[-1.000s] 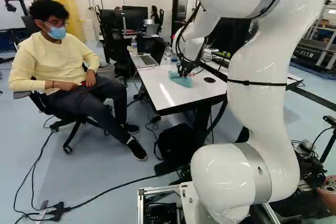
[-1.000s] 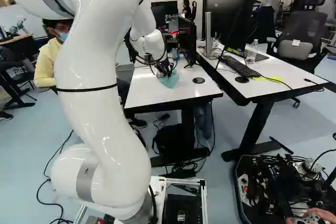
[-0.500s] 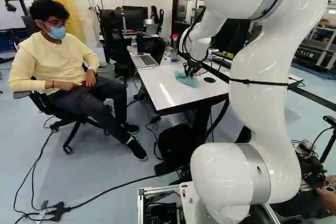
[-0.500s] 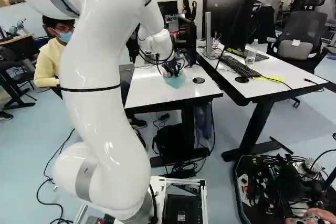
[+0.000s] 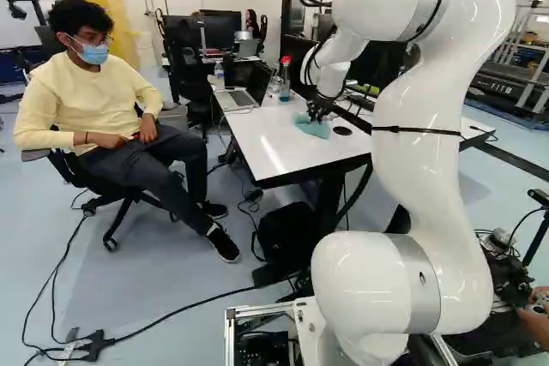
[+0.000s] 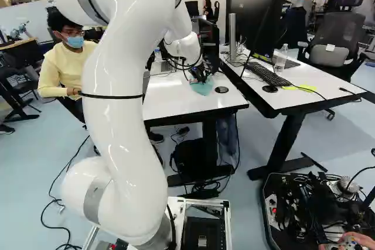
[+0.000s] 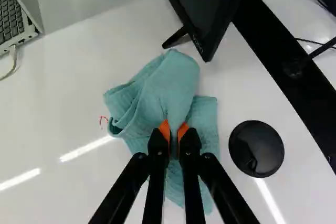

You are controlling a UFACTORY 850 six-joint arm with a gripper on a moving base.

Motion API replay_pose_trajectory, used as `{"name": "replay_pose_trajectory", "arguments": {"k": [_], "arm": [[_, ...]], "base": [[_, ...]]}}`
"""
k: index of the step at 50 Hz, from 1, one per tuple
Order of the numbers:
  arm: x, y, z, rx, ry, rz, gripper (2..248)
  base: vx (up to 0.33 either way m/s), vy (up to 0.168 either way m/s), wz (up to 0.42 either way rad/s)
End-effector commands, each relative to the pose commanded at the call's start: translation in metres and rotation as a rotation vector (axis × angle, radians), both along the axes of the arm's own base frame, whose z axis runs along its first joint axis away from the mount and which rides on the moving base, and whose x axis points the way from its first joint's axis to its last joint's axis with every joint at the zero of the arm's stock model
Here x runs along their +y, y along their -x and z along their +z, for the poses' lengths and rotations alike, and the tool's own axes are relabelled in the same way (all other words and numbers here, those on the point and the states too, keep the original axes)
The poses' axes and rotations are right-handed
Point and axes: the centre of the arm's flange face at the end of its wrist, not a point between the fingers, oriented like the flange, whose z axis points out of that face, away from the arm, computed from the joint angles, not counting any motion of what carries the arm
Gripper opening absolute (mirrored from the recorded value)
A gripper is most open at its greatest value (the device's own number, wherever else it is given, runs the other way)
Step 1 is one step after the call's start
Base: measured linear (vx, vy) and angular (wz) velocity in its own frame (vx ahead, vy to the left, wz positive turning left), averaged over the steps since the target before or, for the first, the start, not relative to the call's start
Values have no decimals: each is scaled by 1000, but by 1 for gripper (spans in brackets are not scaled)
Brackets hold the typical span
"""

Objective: Clean the table with the green towel

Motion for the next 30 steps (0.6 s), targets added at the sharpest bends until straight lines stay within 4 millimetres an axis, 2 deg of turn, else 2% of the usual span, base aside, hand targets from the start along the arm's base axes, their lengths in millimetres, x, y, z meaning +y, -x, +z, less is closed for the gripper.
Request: {"name": "replay_pose_trajectory", "arguments": {"k": [10,30], "arm": [[10,-10,-1,-6,1,17,37],[13,-10,2,-11,2,22,37]], "base": [[0,0,0],[0,0,0]]}}
